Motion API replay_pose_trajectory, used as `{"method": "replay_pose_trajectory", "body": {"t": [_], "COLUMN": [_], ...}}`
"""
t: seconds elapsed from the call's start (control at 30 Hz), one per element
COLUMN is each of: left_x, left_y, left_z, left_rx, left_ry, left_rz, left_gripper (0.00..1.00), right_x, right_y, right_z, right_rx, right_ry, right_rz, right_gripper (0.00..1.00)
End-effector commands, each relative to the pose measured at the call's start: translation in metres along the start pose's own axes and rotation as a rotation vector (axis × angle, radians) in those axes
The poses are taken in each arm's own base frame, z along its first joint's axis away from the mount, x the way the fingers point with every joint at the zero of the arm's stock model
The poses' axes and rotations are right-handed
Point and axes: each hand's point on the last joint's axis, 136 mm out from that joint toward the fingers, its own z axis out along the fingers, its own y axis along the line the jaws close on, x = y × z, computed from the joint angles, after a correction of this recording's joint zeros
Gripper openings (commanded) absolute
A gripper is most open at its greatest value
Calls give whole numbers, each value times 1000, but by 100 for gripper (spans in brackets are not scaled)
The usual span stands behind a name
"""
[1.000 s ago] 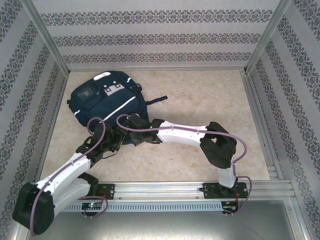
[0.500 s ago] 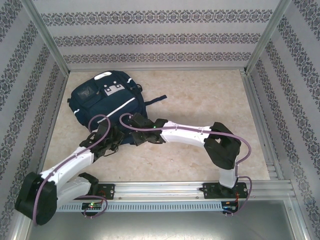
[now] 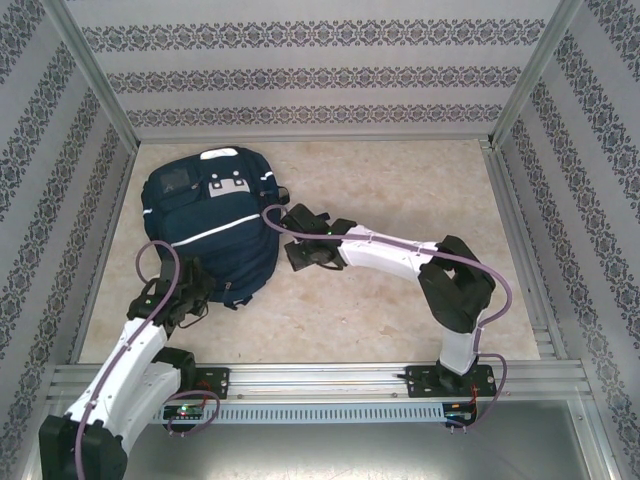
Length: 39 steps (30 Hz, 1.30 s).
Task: Pack the student bag
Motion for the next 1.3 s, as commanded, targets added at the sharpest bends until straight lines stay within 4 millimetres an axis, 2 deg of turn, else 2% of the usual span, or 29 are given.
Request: {"method": "replay_pose_trajectory", "body": {"t": [0.0, 0.07, 0.13, 0.3, 0.4, 0.6, 1.0, 1.27], "left_x": [11, 11, 15, 36, 46, 47, 47, 44], "left_y": [-16, -23, -32, -67, -79, -80, -77, -79], "left_z": [8, 10, 12, 17, 19, 21, 19, 14], "left_rx": [77, 94, 123, 226, 234, 232, 235, 243], "left_ry": [69, 71, 86, 125, 136, 134, 130, 114], "left_rz": [19, 19, 20, 49, 86, 89, 81, 84], "left_gripper": [0, 0, 0, 0, 0, 0, 0, 0], "right_x": [-11, -10, -10, -9, -7, 1, 12, 34], "right_y": [54, 71, 85, 95, 97, 99, 102, 86], "right_z": [-16, -18, -20, -17, -12, 12, 36, 48], "right_rx": [-146, -198, -245, -284, -294, -279, -263, -143], "right_ry": [-41, -36, -26, -14, 5, 69, 153, 201], "right_rz": [-42, -27, -9, 35, 54, 105, 166, 118], "right_gripper": [19, 25, 27, 30, 34, 35, 34, 38]}}
